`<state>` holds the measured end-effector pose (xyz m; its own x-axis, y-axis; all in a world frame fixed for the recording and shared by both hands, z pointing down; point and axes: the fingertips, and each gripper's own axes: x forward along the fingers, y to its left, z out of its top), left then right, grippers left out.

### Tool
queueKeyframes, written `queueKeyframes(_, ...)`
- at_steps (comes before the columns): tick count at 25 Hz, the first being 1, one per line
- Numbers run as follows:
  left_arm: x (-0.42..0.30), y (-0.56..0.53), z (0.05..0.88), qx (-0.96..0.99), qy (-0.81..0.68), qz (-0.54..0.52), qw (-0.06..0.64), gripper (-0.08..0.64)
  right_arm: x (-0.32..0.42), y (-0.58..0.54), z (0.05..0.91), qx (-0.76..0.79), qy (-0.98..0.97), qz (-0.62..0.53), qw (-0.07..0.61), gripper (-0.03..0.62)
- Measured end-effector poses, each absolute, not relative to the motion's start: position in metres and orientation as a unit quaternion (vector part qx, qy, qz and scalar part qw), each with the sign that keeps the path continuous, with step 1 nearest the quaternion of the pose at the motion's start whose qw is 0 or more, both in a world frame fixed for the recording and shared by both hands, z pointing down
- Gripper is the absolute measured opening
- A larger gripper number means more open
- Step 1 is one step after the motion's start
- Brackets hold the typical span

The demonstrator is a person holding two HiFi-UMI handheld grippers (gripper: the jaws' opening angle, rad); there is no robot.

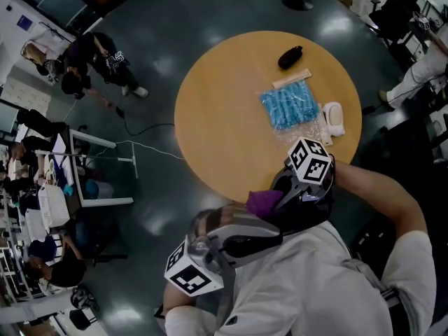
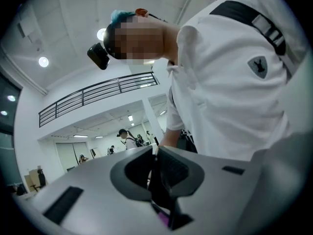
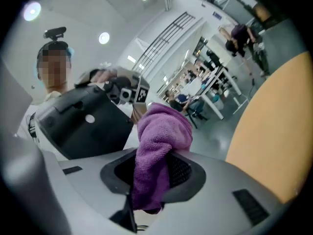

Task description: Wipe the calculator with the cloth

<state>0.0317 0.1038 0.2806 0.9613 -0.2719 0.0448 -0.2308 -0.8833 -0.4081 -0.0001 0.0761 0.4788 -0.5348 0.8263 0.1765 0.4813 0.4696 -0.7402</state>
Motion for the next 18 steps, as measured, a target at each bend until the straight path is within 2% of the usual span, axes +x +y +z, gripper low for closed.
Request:
queueKeyframes(5, 0.027, 0.1, 0.29, -0.966, 0.137, -0.076, 0.207, 0.043, 0.028, -0.021, 0.406, -0.282, -0.892, 0.326, 0.134, 0.12)
queueKeyframes(8, 0.024, 0.095, 0.298, -0.966, 0.144, -0.078, 0.201, 0.043, 0.058, -0.01, 0.352, -0.302, -0.903, 0.294, 0.084, 0.12)
queueKeyframes(11, 0.024, 0.091, 0.298, -0.967, 0.149, -0.064, 0.196, 0.043, 0.066, 0.015, 0.358, -0.323, -0.894, 0.296, 0.093, 0.12)
queueKeyframes(18, 0.014, 0.077, 0.289, -0.974, 0.178, 0.025, 0.14, 0.043, 0.043, 0.039, 0.457, -0.305, -0.853, 0.402, 0.135, 0.12)
